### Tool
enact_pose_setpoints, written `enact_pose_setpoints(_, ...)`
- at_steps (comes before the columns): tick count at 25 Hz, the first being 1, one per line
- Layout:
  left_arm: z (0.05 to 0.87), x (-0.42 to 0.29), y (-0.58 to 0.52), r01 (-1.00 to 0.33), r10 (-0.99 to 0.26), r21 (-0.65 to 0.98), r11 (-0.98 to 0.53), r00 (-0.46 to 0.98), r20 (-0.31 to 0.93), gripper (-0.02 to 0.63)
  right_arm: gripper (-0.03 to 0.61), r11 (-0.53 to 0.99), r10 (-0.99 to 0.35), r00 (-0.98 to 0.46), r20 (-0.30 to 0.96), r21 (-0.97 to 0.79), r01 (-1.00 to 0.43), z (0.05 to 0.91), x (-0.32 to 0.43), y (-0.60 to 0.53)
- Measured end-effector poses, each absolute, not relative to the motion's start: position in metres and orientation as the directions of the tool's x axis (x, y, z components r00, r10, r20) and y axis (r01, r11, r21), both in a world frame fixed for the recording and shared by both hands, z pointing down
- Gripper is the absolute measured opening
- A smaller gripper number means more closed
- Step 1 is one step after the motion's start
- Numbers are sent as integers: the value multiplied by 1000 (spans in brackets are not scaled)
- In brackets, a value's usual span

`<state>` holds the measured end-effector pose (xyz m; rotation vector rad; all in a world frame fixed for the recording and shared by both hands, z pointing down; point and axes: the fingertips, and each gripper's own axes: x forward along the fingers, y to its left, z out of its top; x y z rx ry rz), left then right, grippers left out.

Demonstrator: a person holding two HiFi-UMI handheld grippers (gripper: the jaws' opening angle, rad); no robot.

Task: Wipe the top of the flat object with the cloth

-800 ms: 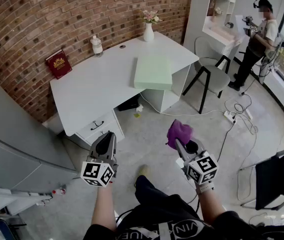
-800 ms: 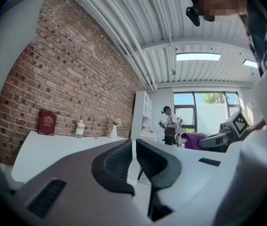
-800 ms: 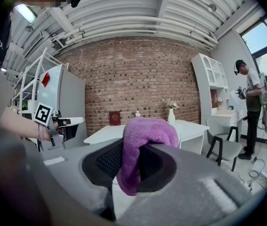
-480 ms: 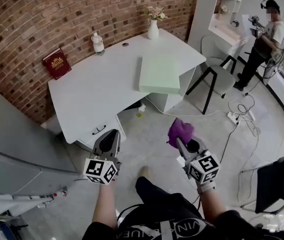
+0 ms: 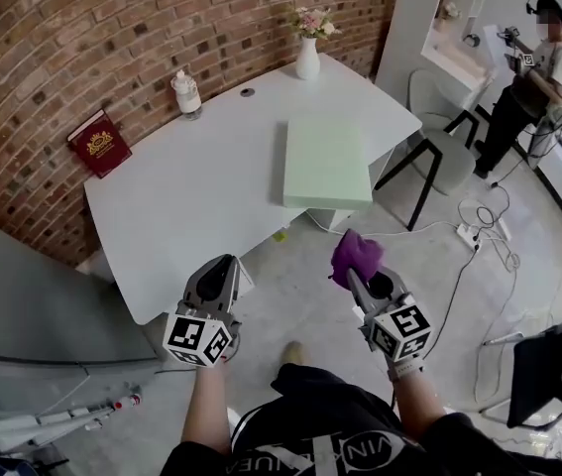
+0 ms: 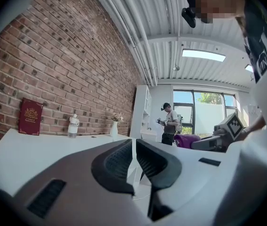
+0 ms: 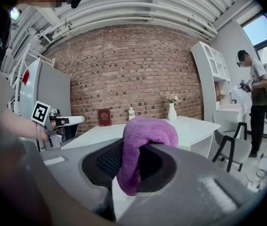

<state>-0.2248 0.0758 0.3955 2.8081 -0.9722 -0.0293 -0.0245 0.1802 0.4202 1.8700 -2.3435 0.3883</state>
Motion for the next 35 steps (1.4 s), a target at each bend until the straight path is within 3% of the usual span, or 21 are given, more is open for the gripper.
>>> enact_pose_setpoints(13,411,-177,18,-548,-542,179,-818,836,82,29,61,223,-938,-262,228,-181,-958,422,-6,121)
enact_pose_setpoints(35,427,-71,-97,-446,-433,190,-875,895,108,29,61,147,-948,-199,250,-210,-967,418,70,27)
